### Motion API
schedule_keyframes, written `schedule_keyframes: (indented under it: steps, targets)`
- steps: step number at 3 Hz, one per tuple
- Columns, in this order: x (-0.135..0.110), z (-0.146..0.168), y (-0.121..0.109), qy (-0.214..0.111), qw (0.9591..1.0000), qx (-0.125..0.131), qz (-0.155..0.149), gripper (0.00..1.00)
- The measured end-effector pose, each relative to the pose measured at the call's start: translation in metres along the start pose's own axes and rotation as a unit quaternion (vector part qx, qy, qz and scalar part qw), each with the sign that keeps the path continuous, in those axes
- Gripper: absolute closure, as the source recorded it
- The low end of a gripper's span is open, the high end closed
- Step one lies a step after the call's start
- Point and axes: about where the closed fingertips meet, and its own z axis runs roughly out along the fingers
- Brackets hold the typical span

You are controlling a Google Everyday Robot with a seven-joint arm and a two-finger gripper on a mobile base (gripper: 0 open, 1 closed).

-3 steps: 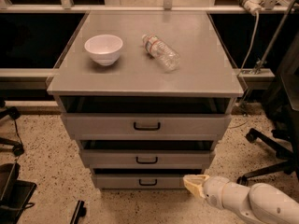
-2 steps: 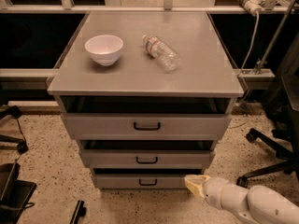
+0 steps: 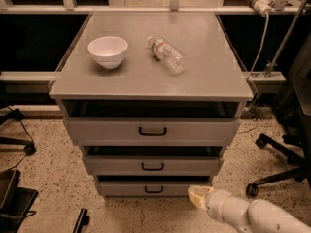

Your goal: Open bottom drawer

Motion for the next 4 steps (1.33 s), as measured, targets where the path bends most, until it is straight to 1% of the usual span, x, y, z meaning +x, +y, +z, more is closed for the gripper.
schedule_keyframes:
  steps: [1,2,3,4]
  targets:
    - [0.043,0.046,0.043,0.001,0.9997,-0.009,-0.021,1.00]
    - [0.085,0.095,0.045,0.004,0.9982,0.019,-0.057,1.00]
    - [0.118,0.130,0.008,0.025,0.9961,0.079,-0.030,1.00]
    - [0.120,0.132,0.002,0.025,0.9950,0.092,-0.029,1.00]
